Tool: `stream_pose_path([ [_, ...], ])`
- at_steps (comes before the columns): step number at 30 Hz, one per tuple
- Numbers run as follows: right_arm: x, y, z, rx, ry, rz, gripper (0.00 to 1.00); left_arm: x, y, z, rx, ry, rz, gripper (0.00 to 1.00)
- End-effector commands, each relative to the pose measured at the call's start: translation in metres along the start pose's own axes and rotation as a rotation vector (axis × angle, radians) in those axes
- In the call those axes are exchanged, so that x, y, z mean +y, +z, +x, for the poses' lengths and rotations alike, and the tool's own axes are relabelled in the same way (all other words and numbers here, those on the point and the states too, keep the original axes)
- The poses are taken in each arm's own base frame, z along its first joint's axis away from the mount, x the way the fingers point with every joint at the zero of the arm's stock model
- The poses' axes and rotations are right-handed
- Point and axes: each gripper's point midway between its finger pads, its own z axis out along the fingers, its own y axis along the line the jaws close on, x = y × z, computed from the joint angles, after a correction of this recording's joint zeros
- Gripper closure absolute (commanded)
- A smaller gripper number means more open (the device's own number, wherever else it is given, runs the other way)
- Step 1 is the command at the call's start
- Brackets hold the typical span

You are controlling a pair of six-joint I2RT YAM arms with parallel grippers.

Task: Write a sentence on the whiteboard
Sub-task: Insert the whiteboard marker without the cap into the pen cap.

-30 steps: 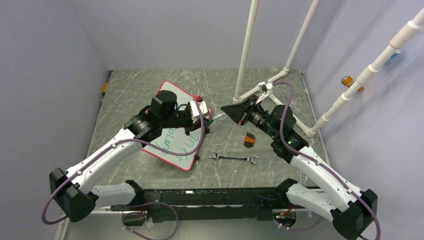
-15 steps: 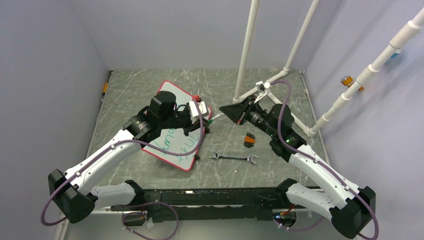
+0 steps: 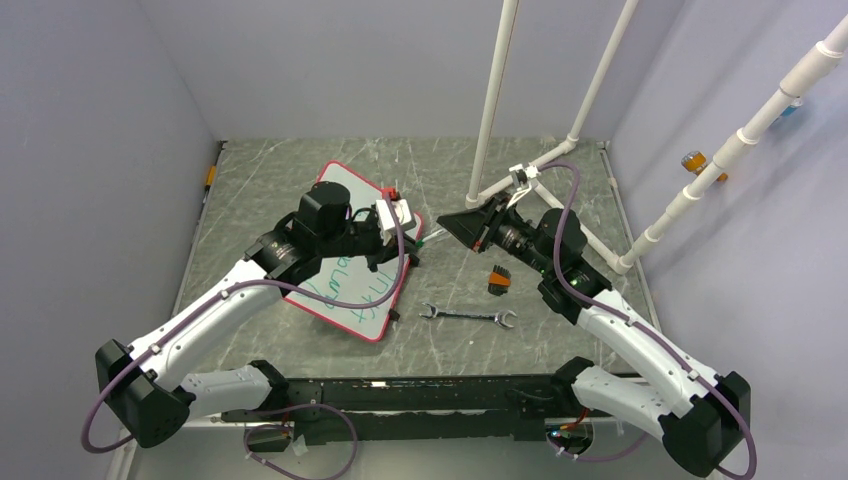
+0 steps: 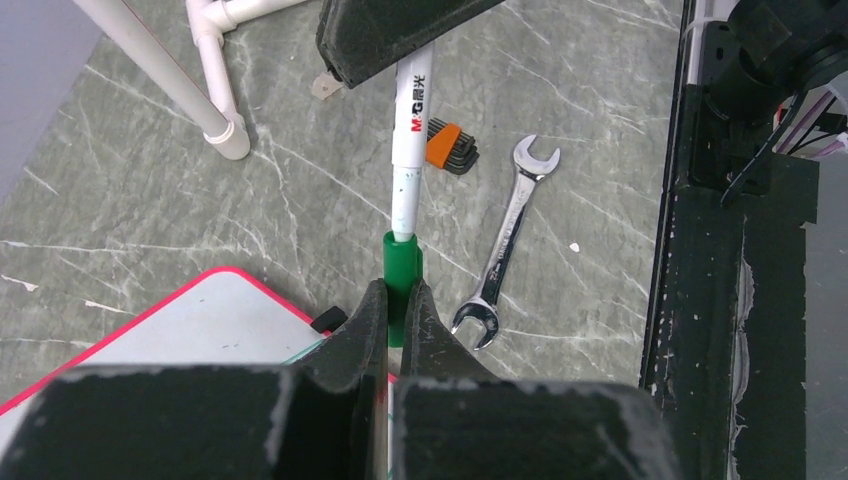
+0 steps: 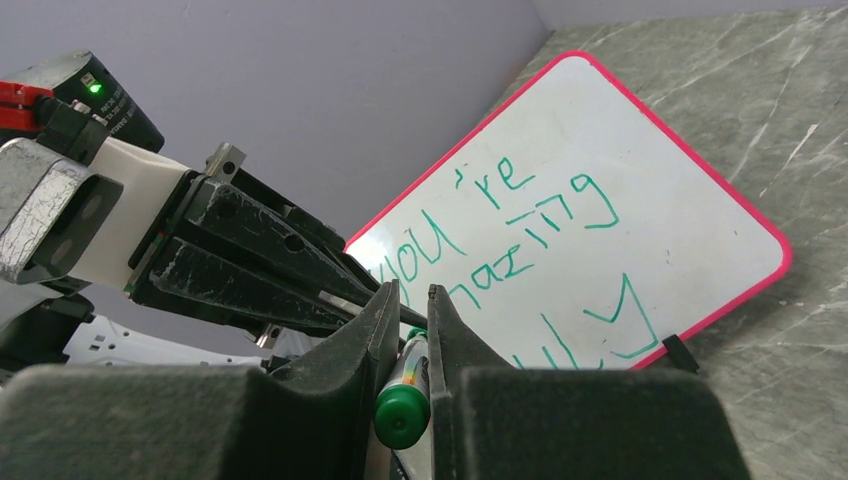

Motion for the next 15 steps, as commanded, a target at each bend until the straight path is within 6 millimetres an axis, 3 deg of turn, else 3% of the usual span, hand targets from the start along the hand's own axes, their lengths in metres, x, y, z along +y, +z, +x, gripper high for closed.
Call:
stream_pose_path([
  [1, 0.004, -0.001, 0.007, 0.028, -0.009, -0.036, 1.00, 0.008, -0.005, -0.026, -0.083, 0.027, -0.025, 1.00],
  [15, 0.005, 0.016, 0.022, 0.133, -0.038, -0.094, 1.00, -0.011, -0.004, -0.028, -0.106, 0.052, 0.092, 1.00],
])
